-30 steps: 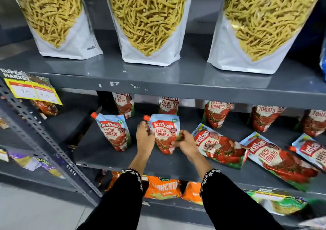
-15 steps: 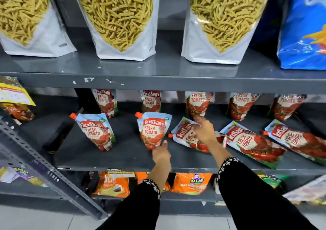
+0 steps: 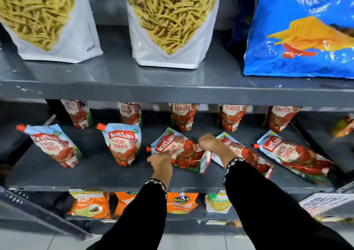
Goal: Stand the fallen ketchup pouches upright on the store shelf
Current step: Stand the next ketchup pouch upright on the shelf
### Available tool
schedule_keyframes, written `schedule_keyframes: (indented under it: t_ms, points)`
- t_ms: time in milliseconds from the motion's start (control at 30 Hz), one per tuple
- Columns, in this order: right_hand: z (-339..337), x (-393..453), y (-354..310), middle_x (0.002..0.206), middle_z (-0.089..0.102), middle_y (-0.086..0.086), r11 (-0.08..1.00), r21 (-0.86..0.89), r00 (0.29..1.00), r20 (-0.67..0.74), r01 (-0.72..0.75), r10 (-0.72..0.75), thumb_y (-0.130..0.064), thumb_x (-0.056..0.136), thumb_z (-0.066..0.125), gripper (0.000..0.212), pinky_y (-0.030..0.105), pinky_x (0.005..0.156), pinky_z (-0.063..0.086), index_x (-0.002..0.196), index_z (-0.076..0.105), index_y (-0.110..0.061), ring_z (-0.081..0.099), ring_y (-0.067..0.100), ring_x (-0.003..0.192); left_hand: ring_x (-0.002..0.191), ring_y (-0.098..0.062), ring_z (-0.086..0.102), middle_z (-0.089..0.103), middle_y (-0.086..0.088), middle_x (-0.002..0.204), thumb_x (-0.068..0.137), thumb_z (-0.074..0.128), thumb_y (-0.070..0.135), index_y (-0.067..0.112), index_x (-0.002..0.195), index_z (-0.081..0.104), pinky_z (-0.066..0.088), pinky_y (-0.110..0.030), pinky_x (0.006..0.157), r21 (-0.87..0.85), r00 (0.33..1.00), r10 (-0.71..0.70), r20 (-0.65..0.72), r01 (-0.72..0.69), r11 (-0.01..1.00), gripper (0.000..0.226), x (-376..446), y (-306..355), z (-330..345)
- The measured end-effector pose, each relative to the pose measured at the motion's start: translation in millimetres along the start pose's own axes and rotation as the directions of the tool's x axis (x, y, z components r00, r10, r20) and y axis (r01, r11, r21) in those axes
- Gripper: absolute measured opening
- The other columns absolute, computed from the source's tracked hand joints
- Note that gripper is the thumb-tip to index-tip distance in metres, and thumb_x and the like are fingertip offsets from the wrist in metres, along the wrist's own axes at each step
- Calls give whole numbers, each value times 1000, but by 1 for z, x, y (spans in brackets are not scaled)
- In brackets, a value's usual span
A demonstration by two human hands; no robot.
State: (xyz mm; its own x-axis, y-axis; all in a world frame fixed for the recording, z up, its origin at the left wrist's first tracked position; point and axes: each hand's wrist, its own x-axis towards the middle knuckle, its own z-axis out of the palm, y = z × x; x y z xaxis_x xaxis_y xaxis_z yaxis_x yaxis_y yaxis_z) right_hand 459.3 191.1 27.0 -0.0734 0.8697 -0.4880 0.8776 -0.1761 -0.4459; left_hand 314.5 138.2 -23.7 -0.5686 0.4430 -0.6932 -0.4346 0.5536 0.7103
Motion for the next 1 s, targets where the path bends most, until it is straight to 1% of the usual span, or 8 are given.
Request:
schedule_keyframes:
  t_ms: [67, 200, 300, 433, 567, 700, 867, 1000]
  points:
    - [-4, 3, 2, 47, 52, -1, 1000, 21, 999, 37, -12, 11, 0, 88, 50, 29, 10, 29, 31, 59, 53, -2, 44, 4, 39, 122, -41, 52, 50, -26, 135, 79, 71, 14, -4, 133, 31, 48, -49, 100, 57, 999, 19, -46, -17, 998, 69, -2, -2, 4]
    - [-5, 12, 15, 76, 61, 16, 959, 284, 1000, 11, 2, -5, 1, 88, 50, 25, 21, 43, 38, 104, 66, 11, 49, 18, 53, 117, -42, 55, 54, -28, 129, 81, 69, 13, -3, 128, 34, 50, -47, 96, 157, 979, 186, -79, -171, 973, 61, -13, -1, 10]
    - [2, 4, 28, 55, 63, 13, 842, 538, 999, -49, 24, 3, 8, 87, 46, 23, 9, 27, 33, 88, 67, 17, 49, 16, 39, 109, -41, 60, 60, -27, 120, 80, 67, 6, 2, 113, 41, 50, -45, 87, 125, 929, 344, -141, -328, 937, 43, -33, 7, 13]
    - [18, -11, 35, 82, 67, 16, 648, 740, 980, -187, 182, -61, 21, 78, 34, 41, 11, 37, 44, 104, 64, 16, 57, 12, 51, 85, -32, 62, 63, -22, 103, 79, 62, -1, 11, 93, 34, 45, -35, 68, 88, 755, 632, -174, -628, 773, 33, -48, 12, 6]
    - [41, -23, 34, 63, 69, 4, 390, 871, 947, -320, 297, -5, 26, 76, 35, 39, 17, 51, 50, 95, 67, 12, 63, 12, 58, 71, -22, 52, 54, -15, 78, 76, 65, -4, 10, 90, 32, 45, -35, 62, 94, 604, 794, -68, -789, 608, 38, -41, 18, -11]
    - [59, -25, 43, 55, 62, 2, 354, 896, 943, -319, 267, 96, 27, 79, 42, 44, 11, 45, 48, 60, 60, -8, 61, 7, 50, 81, -23, 56, 56, -11, 87, 79, 65, -3, 10, 91, 35, 46, -32, 66, 107, 676, 737, 18, -734, 671, 35, -33, 9, -19]
    - [53, -18, 51, 69, 59, 2, 564, 799, 950, -303, 209, 77, 20, 79, 56, 21, 1, 45, 44, 90, 68, 7, 53, 6, 60, 101, -32, 63, 62, -18, 104, 80, 71, 14, 9, 97, 40, 45, -30, 76, 30, 823, 568, -30, -567, 823, 36, -40, 0, -16]
    - [34, -15, 61, 80, 65, 10, 698, 670, 932, -363, 251, 14, 18, 80, 50, 25, 17, 62, 49, 93, 69, 8, 60, 19, 67, 108, -36, 60, 61, -18, 118, 87, 58, 43, 4, 108, 49, 48, -36, 86, -144, 962, 250, -106, -264, 954, 45, -57, -25, 3]
